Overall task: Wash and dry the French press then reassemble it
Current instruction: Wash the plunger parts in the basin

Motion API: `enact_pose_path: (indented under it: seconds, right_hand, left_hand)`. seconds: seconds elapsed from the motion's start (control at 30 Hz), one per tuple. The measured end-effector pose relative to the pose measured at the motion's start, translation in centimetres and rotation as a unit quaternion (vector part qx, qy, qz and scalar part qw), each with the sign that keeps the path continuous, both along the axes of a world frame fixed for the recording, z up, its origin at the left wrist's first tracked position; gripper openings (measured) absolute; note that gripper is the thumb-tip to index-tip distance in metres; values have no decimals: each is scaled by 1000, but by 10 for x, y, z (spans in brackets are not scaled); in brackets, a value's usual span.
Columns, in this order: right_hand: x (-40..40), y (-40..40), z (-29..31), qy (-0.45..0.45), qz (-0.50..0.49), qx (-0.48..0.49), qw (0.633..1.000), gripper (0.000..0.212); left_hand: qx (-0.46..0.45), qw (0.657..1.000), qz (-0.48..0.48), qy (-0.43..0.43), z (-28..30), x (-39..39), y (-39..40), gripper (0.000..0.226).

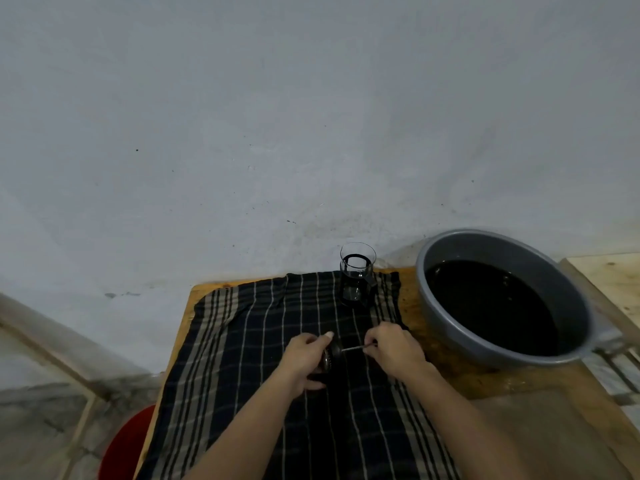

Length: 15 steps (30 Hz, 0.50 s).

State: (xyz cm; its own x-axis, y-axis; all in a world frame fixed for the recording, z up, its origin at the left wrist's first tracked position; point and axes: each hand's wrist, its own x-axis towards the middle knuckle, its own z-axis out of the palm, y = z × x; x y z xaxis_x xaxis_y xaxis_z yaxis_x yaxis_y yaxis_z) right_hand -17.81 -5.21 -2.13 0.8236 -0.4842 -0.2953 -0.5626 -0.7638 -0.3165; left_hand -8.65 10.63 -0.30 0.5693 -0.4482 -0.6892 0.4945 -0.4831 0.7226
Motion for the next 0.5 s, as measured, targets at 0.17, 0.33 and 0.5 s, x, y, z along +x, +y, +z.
enact_pose_path:
  seconds: [0.17, 0.33, 0.5]
  right_hand:
    - [-38, -10, 58, -58, 17, 57, 997, 11]
    - [-82, -45, 108, -124, -49, 81, 988, 11]
    - [-122, -103, 111, -169, -127, 123, 970, 7]
  left_hand:
    - [-63, 995, -43, -65, 38, 2, -19, 37]
    - [-141, 982, -89, -84, 78, -16, -71, 45]
    - [-158, 976, -133, -71, 96, -46, -144, 47]
